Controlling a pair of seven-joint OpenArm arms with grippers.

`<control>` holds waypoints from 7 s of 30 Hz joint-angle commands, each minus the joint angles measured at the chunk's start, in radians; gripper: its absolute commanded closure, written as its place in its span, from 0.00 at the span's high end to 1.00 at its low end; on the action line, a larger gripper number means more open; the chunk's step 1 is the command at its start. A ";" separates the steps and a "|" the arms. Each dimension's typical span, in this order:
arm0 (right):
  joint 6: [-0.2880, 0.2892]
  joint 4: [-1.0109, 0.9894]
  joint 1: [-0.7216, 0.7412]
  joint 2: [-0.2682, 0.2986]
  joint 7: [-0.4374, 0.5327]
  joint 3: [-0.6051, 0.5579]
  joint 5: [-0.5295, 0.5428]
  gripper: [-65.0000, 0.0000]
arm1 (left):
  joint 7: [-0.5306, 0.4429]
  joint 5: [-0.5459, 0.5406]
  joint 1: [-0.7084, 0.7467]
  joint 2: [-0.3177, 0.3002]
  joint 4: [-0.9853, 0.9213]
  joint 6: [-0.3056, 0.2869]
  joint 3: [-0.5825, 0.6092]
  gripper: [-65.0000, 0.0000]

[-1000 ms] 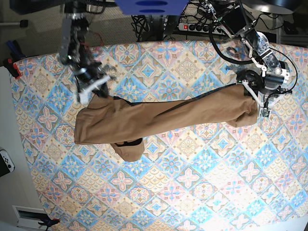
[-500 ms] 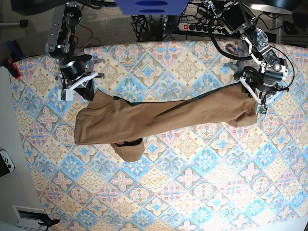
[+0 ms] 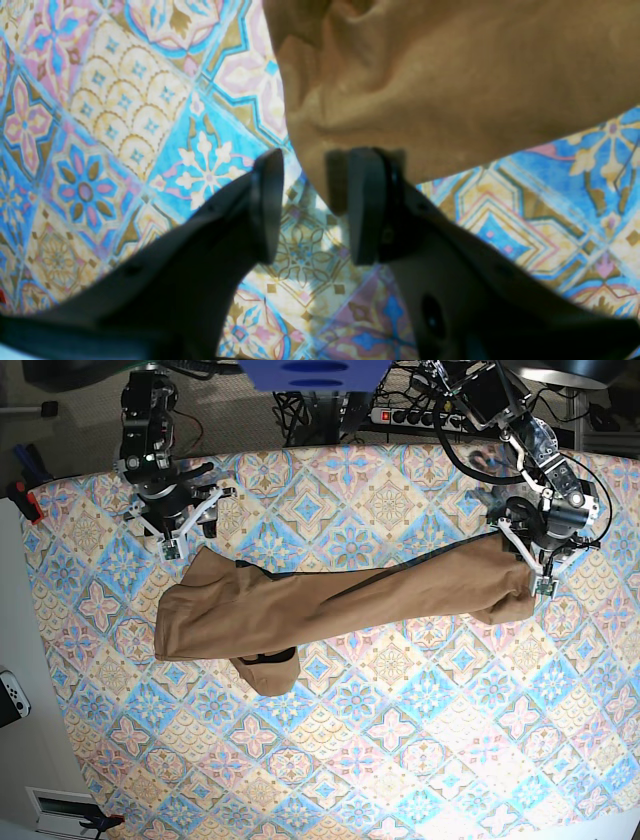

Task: Layout the t-shirt on the table in an organized manner, then fold the t-shirt properly
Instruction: 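Lower the stretched shirt onto the table and open the right gripper, then regrasp the shirt edge with the right gripper and adjust the left grip, then lift the shirt with both grippers and swing it away from the robot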

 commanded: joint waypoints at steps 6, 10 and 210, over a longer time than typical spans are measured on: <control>0.002 -0.093 0.003 0.007 0.123 0.005 0.009 0.46 | -0.012 -0.006 -0.009 -0.009 0.017 0.005 0.000 0.32; 0.002 -0.174 0.082 0.007 0.149 0.005 0.009 0.46 | -0.012 -0.006 -0.009 -0.009 0.017 0.005 0.000 0.32; 0.004 0.120 0.818 0.094 -0.062 0.234 0.039 0.00 | 0.319 -0.234 -0.563 -0.100 0.195 0.005 -0.115 0.00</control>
